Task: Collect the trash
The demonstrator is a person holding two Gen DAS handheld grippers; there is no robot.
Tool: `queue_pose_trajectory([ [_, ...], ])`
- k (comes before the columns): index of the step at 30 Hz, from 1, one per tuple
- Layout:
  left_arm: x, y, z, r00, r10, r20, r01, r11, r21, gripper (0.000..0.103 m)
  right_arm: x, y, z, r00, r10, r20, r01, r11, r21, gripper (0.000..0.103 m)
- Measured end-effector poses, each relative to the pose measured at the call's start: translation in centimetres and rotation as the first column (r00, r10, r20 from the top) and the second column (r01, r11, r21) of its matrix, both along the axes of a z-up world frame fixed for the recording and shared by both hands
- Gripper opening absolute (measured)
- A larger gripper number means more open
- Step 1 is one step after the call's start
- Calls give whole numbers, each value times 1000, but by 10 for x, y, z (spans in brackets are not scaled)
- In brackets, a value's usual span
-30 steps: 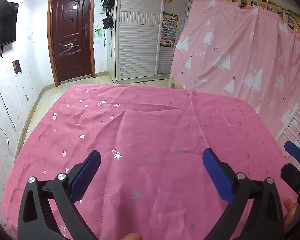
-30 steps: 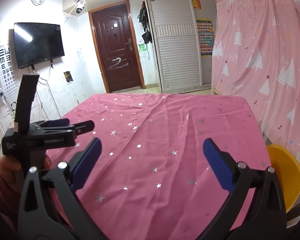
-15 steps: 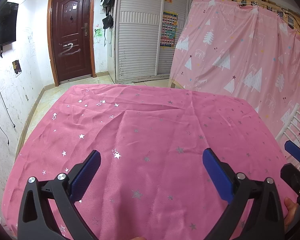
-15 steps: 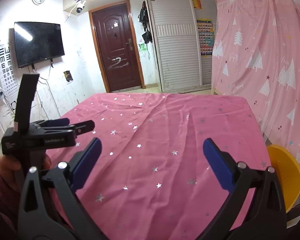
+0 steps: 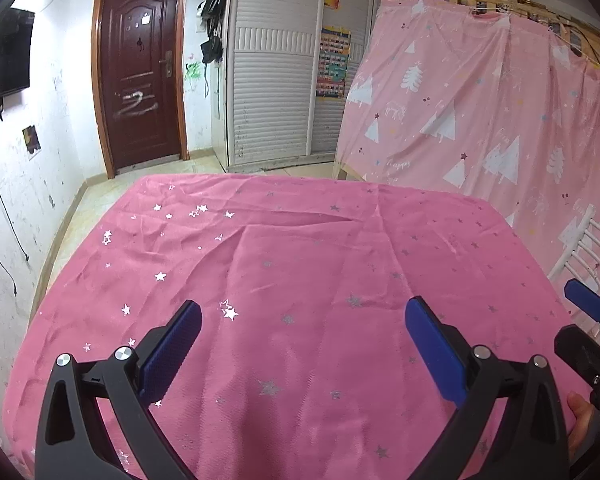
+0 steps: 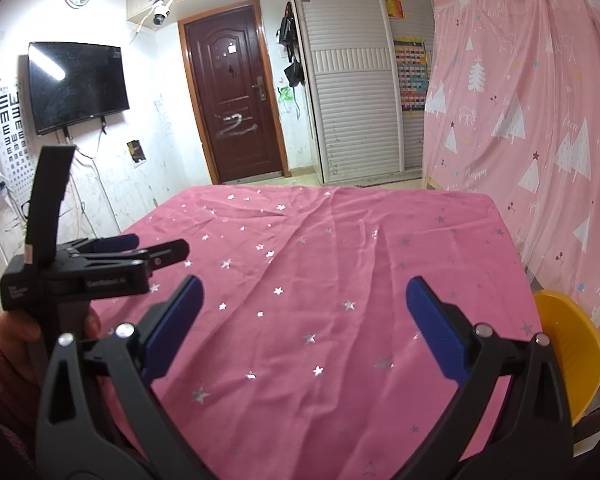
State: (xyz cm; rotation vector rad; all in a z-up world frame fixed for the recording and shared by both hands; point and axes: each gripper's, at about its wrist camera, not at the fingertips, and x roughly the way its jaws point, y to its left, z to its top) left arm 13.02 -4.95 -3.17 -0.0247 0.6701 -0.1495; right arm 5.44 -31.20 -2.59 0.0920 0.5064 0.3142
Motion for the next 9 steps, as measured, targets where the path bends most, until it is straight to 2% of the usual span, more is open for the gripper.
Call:
queue_pose_trajectory([
  [9, 1, -2, 2, 1000, -7, -7, 8, 1000, 10, 95, 0, 0, 0, 1000, -1, -1, 1, 1000, -3, 97],
])
